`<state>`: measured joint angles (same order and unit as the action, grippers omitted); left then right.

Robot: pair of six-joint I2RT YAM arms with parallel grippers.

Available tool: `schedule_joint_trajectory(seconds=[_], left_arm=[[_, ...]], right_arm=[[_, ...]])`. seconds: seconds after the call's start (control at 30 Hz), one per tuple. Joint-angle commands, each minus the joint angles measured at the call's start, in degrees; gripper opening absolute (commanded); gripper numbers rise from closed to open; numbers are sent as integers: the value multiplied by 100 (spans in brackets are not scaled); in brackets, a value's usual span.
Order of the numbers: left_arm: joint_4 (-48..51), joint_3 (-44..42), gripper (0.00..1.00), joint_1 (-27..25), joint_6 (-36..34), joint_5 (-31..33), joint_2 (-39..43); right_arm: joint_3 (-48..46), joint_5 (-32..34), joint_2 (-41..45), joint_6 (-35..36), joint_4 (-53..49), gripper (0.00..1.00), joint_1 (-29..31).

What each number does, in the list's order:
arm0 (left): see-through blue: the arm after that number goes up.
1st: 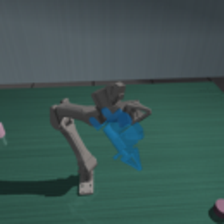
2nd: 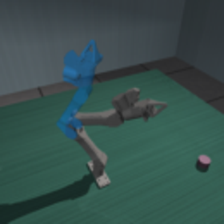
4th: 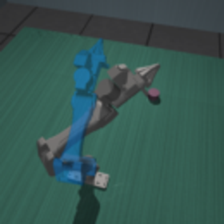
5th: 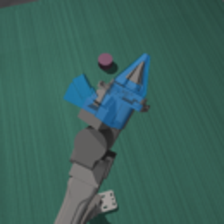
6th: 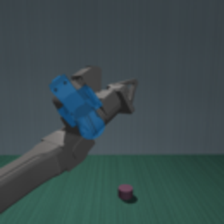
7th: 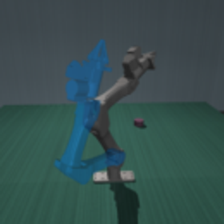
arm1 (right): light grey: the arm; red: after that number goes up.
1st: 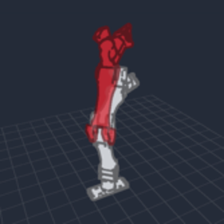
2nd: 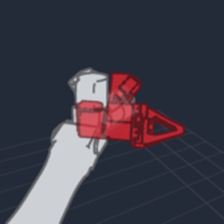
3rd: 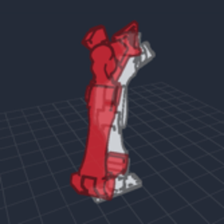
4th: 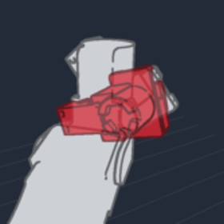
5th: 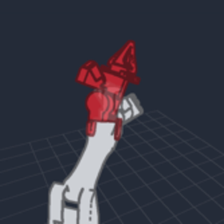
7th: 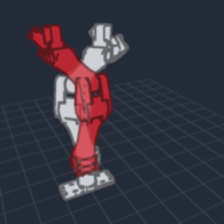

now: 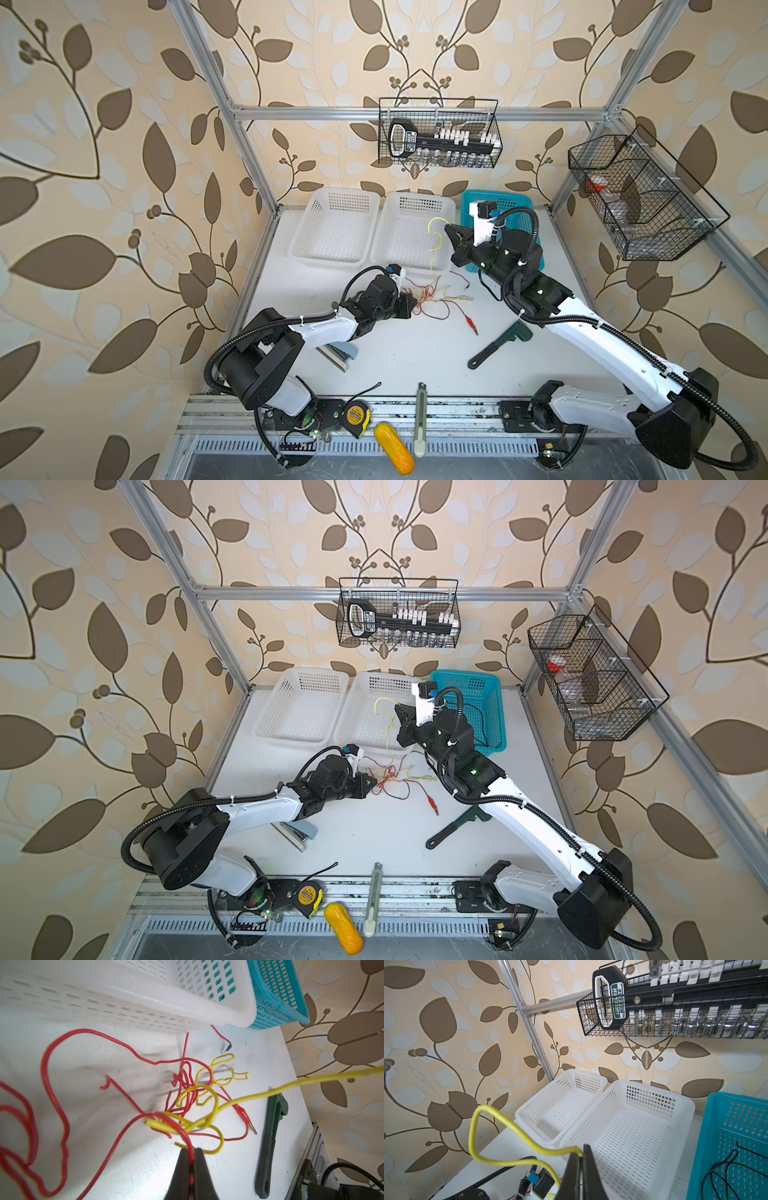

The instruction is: Untangle the cables

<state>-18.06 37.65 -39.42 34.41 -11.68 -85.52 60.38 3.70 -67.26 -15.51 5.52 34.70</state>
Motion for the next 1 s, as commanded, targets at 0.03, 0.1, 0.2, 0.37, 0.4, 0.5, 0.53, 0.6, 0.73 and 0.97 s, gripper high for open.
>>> schedule_joint_trajectory(seconds=[0.03, 0.1, 0.2, 0.37, 0.4, 0.5, 0.53, 0.6, 0.73, 0.97], left_arm=[[-70, 59, 0, -32, -38, 191, 174], [33, 4, 0, -31, -90, 334, 265], [199, -76, 0, -32, -184, 534, 634], [627, -111, 0, -38, -334, 967, 972], [739, -86, 0, -31, -372, 1061, 1012], [1020, -81, 0, -25, -374, 1404, 1064], [1089, -82, 0, -22, -387, 1495, 1080], [1164, -83, 0, -22, -396, 1578, 1098], [1166, -129, 0, -24, -375, 1592, 1141], [1195, -153, 0, -26, -401, 1705, 1246]], right_arm=[[-20, 245, 207, 199, -140, 0, -21], [-61, 406, 265, 335, -295, 0, -16], [-205, 784, 384, 535, -523, 0, -27], [-470, 1194, 648, 743, -982, 0, -84], [-538, 1214, 740, 736, -1080, 0, -107], [-698, 1207, 1012, 665, -1343, 0, -197], [-745, 1183, 1108, 630, -1419, 0, -235], [-796, 1128, 1264, 630, -1588, 0, -281], [-839, 970, 1426, 791, -1938, 0, -376], [-1092, 357, 1313, 949, -2450, 0, -403]])
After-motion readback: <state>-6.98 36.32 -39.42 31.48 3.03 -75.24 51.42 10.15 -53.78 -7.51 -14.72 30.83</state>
